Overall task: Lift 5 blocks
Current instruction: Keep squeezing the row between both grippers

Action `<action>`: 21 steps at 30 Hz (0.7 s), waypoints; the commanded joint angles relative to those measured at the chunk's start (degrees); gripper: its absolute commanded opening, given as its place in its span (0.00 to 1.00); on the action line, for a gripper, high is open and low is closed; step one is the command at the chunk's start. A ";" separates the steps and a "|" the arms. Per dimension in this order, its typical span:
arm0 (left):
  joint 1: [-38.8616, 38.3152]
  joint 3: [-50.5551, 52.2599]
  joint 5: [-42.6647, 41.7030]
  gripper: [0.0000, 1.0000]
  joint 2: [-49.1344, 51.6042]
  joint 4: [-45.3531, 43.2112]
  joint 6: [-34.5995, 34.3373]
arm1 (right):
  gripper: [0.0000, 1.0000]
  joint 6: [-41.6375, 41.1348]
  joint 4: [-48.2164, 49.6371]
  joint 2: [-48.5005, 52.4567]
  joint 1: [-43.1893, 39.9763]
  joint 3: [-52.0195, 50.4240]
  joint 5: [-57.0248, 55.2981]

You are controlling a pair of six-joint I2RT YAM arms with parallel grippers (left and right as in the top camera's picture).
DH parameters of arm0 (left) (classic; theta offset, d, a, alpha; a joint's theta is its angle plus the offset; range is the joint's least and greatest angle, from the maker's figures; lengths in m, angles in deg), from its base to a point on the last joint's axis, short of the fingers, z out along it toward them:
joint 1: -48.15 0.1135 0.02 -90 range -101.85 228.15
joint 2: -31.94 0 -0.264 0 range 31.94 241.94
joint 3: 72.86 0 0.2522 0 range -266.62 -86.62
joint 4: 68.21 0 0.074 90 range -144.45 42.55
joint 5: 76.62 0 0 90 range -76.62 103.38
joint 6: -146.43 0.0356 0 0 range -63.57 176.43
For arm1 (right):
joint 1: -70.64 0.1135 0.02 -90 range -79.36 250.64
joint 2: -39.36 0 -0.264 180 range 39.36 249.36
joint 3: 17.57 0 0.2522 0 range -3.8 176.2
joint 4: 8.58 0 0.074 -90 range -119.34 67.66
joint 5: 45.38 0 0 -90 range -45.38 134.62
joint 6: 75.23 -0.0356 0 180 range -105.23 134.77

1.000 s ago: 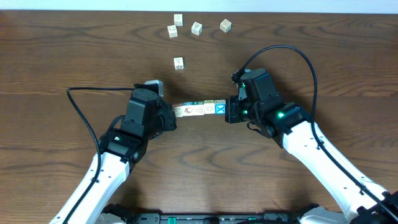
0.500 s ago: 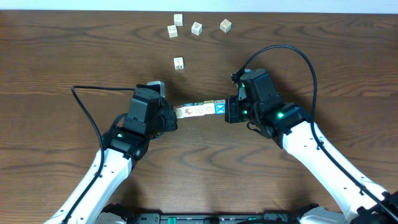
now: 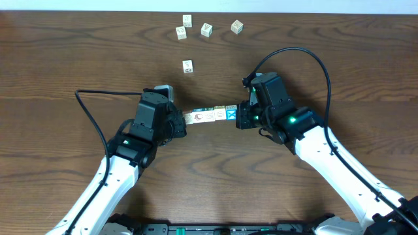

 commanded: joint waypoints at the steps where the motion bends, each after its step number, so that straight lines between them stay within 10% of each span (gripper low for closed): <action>1: -4.09 -4.37 -15.87 0.07 0.33 -2.84 -1.18 | 0.01 -0.17 1.62 0.79 5.79 1.66 17.44; 21: -4.09 -4.37 -15.87 0.07 1.36 -3.04 -1.16 | 0.01 0.07 1.57 4.57 5.79 1.66 18.36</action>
